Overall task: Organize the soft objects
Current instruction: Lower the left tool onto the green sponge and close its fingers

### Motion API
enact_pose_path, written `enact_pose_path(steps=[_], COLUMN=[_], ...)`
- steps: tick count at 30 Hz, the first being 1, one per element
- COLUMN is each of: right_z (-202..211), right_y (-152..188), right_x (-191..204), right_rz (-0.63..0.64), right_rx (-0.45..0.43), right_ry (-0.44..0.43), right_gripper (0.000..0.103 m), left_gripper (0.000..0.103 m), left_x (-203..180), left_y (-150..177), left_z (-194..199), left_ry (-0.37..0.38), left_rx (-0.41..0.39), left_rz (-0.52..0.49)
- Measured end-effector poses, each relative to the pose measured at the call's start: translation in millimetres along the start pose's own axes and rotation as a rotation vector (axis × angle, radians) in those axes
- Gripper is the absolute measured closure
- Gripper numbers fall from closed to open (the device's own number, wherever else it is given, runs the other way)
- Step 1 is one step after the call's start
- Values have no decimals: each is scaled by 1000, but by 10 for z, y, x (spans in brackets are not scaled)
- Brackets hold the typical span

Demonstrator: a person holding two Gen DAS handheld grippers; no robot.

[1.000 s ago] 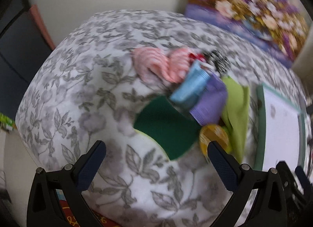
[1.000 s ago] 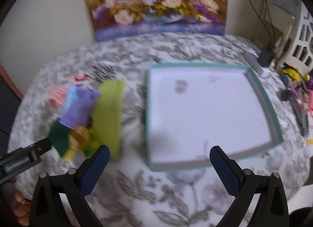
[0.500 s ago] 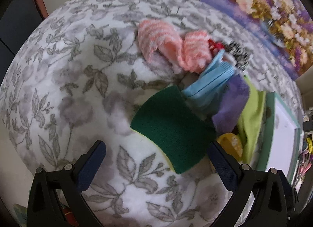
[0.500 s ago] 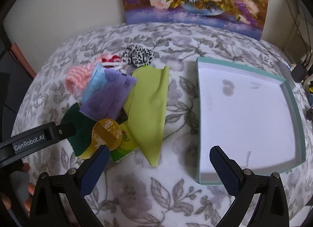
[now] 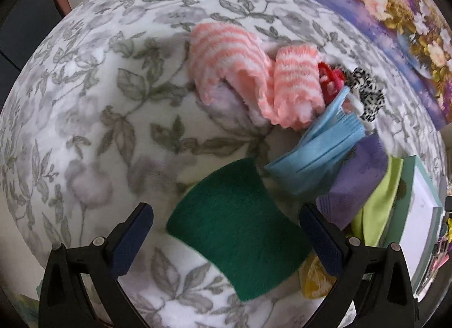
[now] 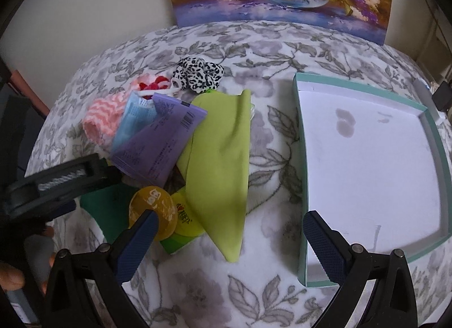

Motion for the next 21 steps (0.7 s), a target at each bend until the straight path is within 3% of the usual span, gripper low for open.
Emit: enact_pose_path(steps=[4, 14, 21], right_z=[-33, -1, -9], right_y=[-17, -18, -14], right_x=[-10, 32, -10], right_rz=[-10, 4, -2], right_rx=[12, 6, 11], right_ry=[-1, -13, -1], right_gripper=[0, 0, 0], left_gripper=[0, 0, 0], left_x=[-93, -33, 65], left_y=[-41, 109, 259], left_z=[-93, -75, -284], left_ry=[-28, -9, 81], left_rx=[17, 31, 81], left_rz=[-30, -55, 29])
Point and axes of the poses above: each gripper's, at about its wrist camera, not at the fingertips, and z roughly against the way its jaws point, x to its left, y to its underside, the point moved 2 cm from there along -z, roughly the way its jaws point, and after that the axes turned 12 degrees about -z, right-handed, at the moved point
